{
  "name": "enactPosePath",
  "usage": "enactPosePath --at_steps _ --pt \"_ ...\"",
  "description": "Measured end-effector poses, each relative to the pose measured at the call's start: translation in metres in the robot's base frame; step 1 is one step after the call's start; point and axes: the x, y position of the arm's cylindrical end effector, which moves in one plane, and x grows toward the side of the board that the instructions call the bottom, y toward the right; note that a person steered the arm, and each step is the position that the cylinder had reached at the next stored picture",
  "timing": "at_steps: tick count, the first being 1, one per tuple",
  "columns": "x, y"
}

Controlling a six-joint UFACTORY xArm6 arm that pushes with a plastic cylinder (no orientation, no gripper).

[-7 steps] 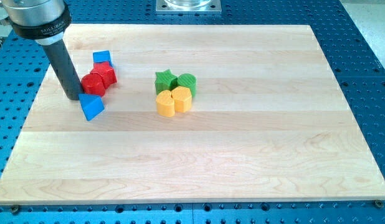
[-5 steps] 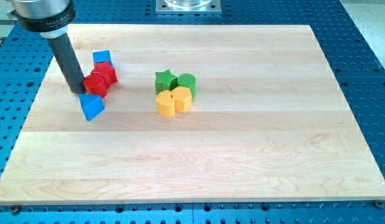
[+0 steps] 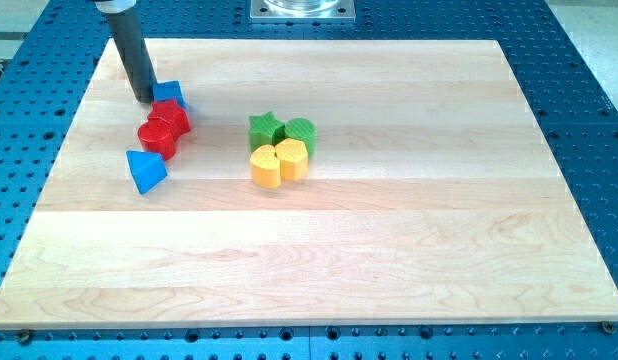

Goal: Place the red blocks at the top left of the triangle

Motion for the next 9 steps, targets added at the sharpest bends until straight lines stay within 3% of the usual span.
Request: enactPosePath --at_steps 1,2,4,5,6,8,9 --pt "0.006 0.006" --pt "0.041 -0.018" --pt "0.178 -0.037" --pt "0.181 0.012" --pt "0.161 0.027" --pt "0.179 0.039" --pt "0.117 0.112"
